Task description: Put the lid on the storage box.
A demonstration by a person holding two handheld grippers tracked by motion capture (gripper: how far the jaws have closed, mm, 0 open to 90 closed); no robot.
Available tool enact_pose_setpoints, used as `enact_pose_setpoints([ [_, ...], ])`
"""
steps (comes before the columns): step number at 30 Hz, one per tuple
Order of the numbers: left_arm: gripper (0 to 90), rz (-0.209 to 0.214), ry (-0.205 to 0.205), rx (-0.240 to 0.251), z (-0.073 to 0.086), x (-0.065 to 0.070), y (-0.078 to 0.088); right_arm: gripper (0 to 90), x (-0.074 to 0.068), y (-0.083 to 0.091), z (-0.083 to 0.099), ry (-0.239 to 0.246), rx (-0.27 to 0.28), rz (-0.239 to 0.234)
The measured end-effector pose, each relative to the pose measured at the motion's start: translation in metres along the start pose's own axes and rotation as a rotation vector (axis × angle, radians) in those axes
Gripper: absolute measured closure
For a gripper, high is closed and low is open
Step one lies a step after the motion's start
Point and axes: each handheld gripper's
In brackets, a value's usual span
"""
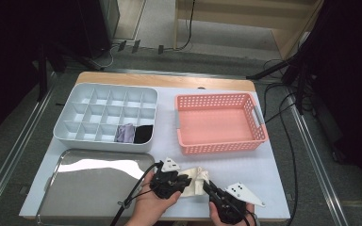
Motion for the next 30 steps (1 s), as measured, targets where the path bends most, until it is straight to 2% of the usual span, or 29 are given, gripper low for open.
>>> enact_pose_setpoints([
  [3, 74.7, -0.006, 0.004, 0.039, 0.004, -0.006, 0.019, 84.8, -0.004, -0.003, -0.001, 0.01, -0.007, 0.005],
  [7, 73.1, 0.013, 0.044, 0.057, 0.015, -0.021, 0.031, 84.7, -0.01, -0.008, -0.002, 0.019, -0.009, 0.001],
  [11, 74.5, 0.038, 0.079, 0.044, 0.025, -0.032, 0.028, 84.3, -0.023, -0.017, -0.003, 0.052, -0.021, -0.002],
  [14, 76.3, 0.039, 0.073, 0.017, 0.028, -0.034, 0.023, 84.0, -0.032, -0.026, -0.003, 0.073, -0.039, -0.005],
  [17, 77.4, 0.03, 0.073, 0.014, 0.028, -0.033, 0.02, 83.1, -0.038, -0.036, -0.001, 0.106, -0.056, 0.0],
  [20, 78.5, 0.025, 0.076, 0.007, 0.029, -0.035, 0.018, 76.7, -0.042, -0.04, 0.001, 0.12, -0.074, -0.044],
  [22, 78.7, 0.019, 0.076, 0.004, 0.03, -0.035, 0.017, 70.7, -0.042, -0.038, 0.001, 0.135, -0.062, -0.085],
  [25, 78.4, 0.019, 0.082, 0.015, 0.031, -0.038, 0.019, 63.7, -0.041, -0.027, 0.0, 0.127, -0.027, -0.138],
  [27, 78.1, 0.018, 0.086, 0.023, 0.031, -0.04, 0.022, 63.0, -0.037, -0.019, -0.001, 0.115, -0.007, -0.145],
  [30, 77.8, 0.024, 0.099, 0.042, 0.032, -0.044, 0.029, 65.2, -0.027, -0.009, 0.001, 0.091, 0.015, -0.121],
])
Point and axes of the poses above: each handheld gripper's, and its own axes: y roughly backward along the jaws, z roughly out of its underside, x roughly to its right, and after that the axes turned 13 degrees about -x, right-handed
